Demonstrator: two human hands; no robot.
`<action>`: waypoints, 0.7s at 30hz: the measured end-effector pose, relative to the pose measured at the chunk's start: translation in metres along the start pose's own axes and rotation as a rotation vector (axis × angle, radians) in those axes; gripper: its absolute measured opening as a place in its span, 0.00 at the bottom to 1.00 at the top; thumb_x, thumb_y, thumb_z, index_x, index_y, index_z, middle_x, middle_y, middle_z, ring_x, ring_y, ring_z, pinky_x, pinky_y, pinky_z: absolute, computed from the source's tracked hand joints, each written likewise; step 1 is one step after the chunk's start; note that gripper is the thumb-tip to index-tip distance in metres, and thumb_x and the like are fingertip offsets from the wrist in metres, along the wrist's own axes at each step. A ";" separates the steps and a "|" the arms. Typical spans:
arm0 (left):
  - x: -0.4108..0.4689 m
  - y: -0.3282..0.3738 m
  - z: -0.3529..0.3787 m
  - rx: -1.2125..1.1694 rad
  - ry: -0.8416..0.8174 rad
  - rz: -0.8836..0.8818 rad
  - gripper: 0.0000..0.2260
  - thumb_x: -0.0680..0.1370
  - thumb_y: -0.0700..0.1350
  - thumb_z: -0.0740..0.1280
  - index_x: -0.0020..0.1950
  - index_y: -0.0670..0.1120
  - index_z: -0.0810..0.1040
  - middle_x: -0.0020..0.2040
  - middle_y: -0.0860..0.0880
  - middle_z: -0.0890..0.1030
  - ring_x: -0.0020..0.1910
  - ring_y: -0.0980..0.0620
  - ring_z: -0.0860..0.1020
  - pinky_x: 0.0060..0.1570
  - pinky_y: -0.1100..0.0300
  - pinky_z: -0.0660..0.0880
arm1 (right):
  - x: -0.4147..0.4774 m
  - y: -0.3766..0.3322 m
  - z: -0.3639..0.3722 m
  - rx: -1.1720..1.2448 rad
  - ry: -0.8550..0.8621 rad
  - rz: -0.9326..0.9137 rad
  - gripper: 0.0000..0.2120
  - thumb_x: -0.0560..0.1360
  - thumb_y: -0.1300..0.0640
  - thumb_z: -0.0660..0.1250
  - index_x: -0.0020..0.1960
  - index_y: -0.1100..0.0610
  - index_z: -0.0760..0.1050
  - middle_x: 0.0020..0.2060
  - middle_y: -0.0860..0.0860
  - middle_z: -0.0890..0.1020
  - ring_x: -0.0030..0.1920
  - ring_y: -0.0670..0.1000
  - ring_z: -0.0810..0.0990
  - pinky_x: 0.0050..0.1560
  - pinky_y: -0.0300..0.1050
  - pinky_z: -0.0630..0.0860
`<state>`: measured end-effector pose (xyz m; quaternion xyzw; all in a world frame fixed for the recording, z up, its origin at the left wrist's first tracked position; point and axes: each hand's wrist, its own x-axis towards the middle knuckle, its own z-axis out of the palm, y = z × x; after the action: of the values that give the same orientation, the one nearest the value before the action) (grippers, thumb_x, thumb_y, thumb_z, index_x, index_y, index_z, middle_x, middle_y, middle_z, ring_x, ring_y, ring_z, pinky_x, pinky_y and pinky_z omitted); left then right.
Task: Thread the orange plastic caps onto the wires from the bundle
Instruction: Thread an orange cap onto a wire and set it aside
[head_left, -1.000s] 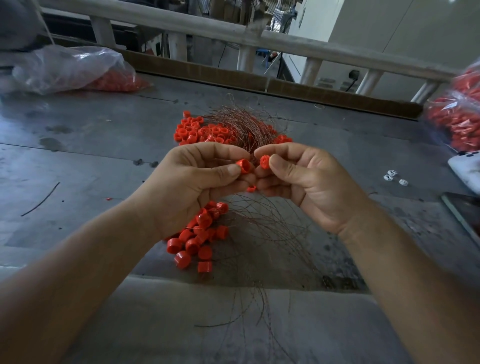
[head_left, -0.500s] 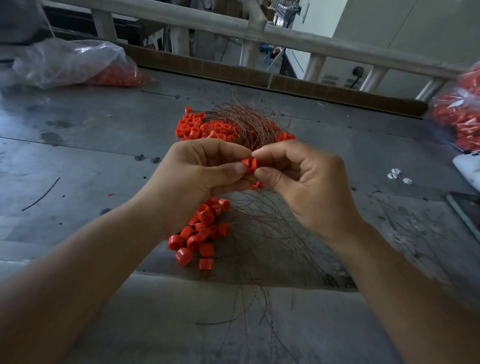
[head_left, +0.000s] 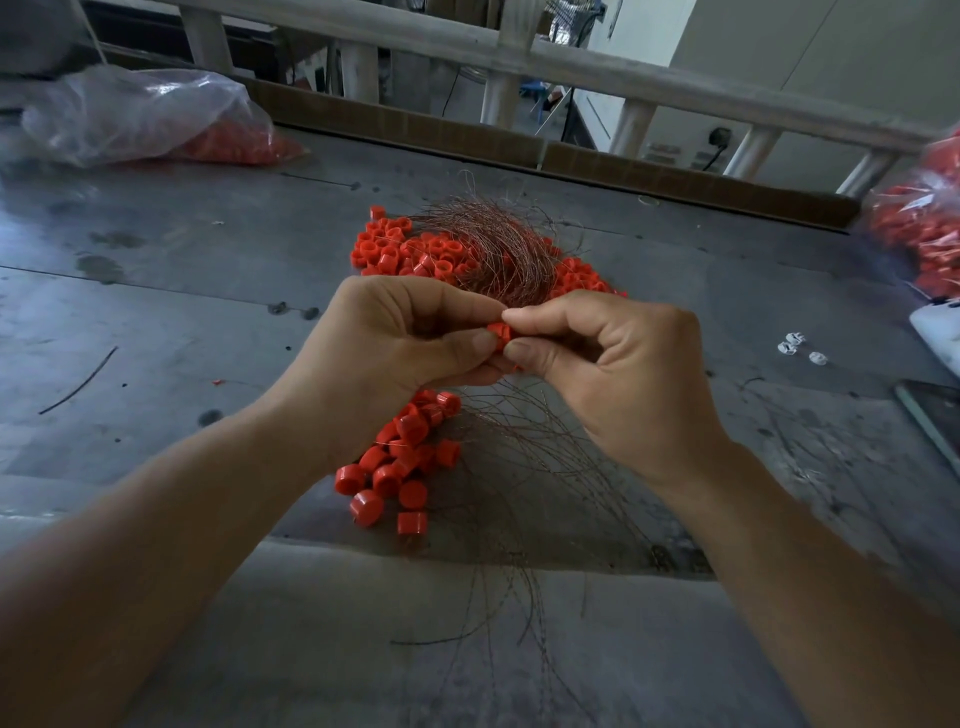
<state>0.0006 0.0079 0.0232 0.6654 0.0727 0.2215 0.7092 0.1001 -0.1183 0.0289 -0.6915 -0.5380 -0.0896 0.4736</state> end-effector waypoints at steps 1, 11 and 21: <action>0.000 0.000 0.000 0.025 0.001 0.013 0.09 0.63 0.38 0.68 0.40 0.47 0.81 0.35 0.48 0.84 0.35 0.54 0.83 0.35 0.68 0.77 | 0.000 0.000 0.000 -0.008 0.004 -0.004 0.10 0.67 0.64 0.72 0.48 0.64 0.80 0.41 0.46 0.79 0.46 0.43 0.80 0.45 0.32 0.77; -0.002 0.000 0.000 0.037 -0.017 0.029 0.09 0.63 0.39 0.68 0.38 0.49 0.84 0.36 0.49 0.84 0.36 0.53 0.83 0.36 0.67 0.78 | -0.002 -0.002 0.001 -0.101 0.034 -0.126 0.08 0.65 0.64 0.72 0.44 0.65 0.81 0.39 0.55 0.83 0.47 0.46 0.79 0.47 0.33 0.77; 0.000 0.003 -0.009 -0.051 -0.180 -0.062 0.11 0.63 0.40 0.71 0.44 0.48 0.84 0.38 0.45 0.84 0.38 0.50 0.83 0.36 0.64 0.78 | 0.003 -0.003 -0.009 0.038 -0.099 -0.063 0.11 0.65 0.59 0.72 0.47 0.58 0.79 0.38 0.45 0.79 0.42 0.44 0.80 0.43 0.34 0.77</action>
<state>-0.0037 0.0157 0.0254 0.6616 0.0235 0.1408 0.7361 0.1020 -0.1228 0.0375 -0.6687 -0.5839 -0.0598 0.4563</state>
